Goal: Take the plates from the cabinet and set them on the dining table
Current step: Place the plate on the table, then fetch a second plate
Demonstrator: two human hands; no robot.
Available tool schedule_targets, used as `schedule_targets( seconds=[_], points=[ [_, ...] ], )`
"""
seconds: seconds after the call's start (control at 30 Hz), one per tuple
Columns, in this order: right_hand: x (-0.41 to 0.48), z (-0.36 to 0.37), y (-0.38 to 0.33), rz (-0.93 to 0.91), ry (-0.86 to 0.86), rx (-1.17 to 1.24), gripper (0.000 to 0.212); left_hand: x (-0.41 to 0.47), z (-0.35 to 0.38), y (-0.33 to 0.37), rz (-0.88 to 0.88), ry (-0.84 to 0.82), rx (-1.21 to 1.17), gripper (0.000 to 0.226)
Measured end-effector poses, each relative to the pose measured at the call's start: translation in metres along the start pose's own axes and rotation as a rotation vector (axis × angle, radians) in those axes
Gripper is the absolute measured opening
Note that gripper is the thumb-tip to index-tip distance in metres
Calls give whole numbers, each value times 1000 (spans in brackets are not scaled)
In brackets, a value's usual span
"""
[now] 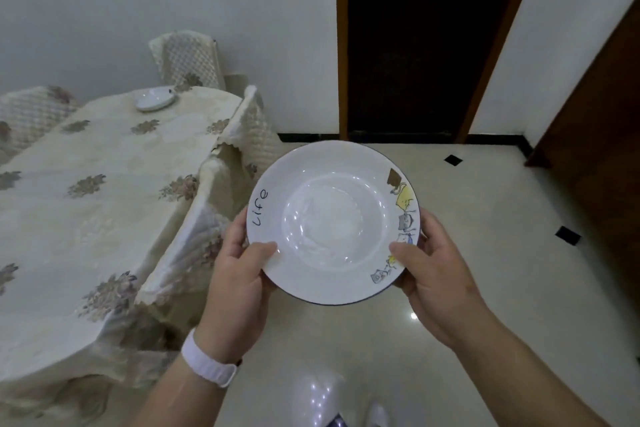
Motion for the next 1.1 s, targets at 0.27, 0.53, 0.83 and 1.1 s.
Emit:
schedule_targets(
  seconds=[0.27, 0.53, 0.83, 1.1],
  points=[
    [78, -44, -28, -15, 31, 34, 52, 78, 72, 2, 4, -48, -5, 55],
    [175, -46, -24, -6, 98, 5, 50, 192, 89, -2, -40, -104, -36, 55],
    [333, 3, -24, -2, 160, -51, 50, 361, 85, 37, -59, -201, -56, 52],
    [443, 68, -11, 7, 99, -50, 50, 470, 47, 80, -30, -164, -52, 57]
  ],
)
Point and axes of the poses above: each hand's wrist, its own x-axis towards the middle knuckle, its own z-axis out of the palm, y = z × x, the point moved 9 cm from there along x, towards the middle knuckle, and after that the axes turned 4 degrees about -z, right-handed, at the moved point
